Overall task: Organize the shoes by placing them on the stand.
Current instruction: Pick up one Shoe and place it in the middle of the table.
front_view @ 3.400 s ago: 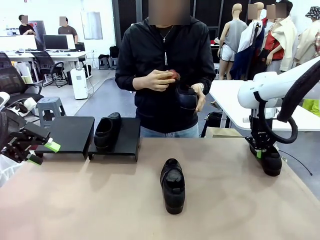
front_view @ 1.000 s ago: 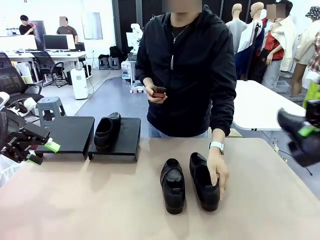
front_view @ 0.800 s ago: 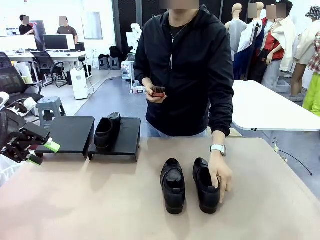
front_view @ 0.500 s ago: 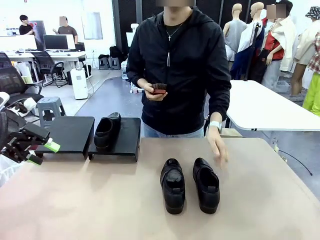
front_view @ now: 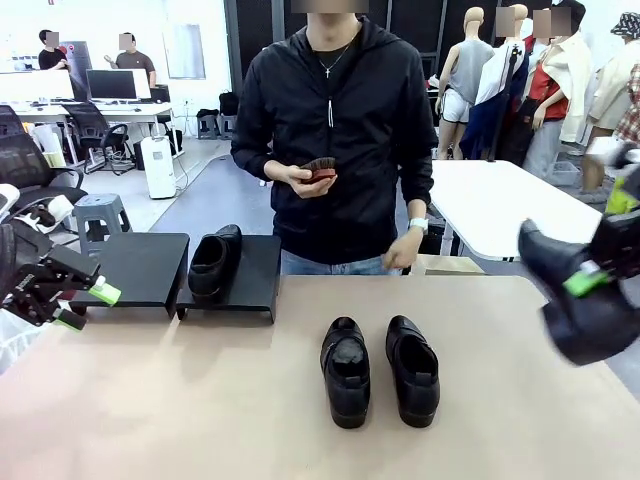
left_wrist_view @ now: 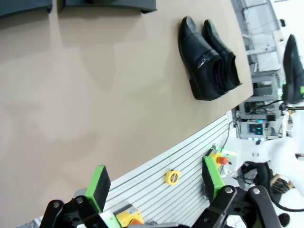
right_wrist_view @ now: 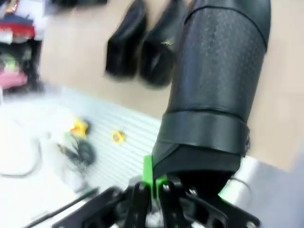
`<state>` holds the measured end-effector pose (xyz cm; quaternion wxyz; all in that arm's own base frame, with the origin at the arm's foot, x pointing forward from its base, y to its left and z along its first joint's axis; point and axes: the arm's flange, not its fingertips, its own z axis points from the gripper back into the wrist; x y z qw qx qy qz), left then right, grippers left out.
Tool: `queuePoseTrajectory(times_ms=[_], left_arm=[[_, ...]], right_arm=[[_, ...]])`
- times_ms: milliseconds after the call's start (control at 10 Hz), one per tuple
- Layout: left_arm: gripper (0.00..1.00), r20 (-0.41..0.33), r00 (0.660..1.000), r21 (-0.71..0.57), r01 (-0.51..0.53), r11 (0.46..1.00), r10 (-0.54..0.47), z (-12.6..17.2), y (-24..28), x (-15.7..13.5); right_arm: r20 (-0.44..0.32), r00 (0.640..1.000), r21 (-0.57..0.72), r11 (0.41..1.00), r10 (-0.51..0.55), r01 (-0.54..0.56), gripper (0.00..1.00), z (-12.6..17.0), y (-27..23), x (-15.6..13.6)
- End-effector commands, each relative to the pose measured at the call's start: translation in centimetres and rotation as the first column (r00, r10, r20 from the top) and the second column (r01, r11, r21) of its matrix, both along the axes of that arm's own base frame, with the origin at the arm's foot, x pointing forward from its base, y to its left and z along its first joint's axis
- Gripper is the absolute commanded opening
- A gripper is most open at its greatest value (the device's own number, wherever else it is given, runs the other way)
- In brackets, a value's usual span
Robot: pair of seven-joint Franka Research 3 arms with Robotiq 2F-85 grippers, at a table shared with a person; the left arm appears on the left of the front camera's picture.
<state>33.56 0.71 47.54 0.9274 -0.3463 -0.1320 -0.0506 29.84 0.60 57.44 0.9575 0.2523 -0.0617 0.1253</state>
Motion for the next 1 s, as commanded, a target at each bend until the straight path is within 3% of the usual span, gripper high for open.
queuePoseTrajectory(times_ms=[0, 300, 400, 500, 600, 900], left_arm=[[1.0, 0.012, 1.0, 0.0, 0.02, 1.0, -0.02, -0.1, 0.4, -0.1], [1.0, 0.012, 1.0, 0.0, 0.02, 1.0, -0.02, -0.1, 0.4, -0.1], [1.0, 0.012, 1.0, 0.0, 0.02, 1.0, -0.02, -0.1, 0.4, -0.1], [1.0, 0.012, 1.0, 0.0, 0.02, 1.0, -0.02, -0.1, 0.4, -0.1], [1.0, 0.012, 1.0, 0.0, 0.02, 1.0, -0.02, -0.1, 0.4, -0.1], [1.0, 0.012, 1.0, 0.0, 0.02, 1.0, -0.02, -0.1, 0.4, -0.1]], right_arm=[[0.082, 0.986, -0.006, 0.99, 0.142, -0.142, 0.0, -0.9, 10.3, -2.0], [-0.05, 0.941, -0.014, 0.942, 0.335, -0.336, 0.0, -5.6, 25.6, -3.3], [-0.086, 0.928, 0.025, 0.932, 0.363, -0.362, 0.0, -6.9, 28.6, -3.6], [-0.076, 0.929, 0.029, 0.932, 0.362, -0.361, 0.0, -8.0, 29.5, -3.2], [-0.056, 0.934, -0.019, 0.935, 0.352, -0.354, 0.0, -7.0, 26.9, -6.9], [-0.056, 0.934, -0.019, 0.935, 0.352, -0.354, 0.0, -7.0, 26.9, -6.9]])
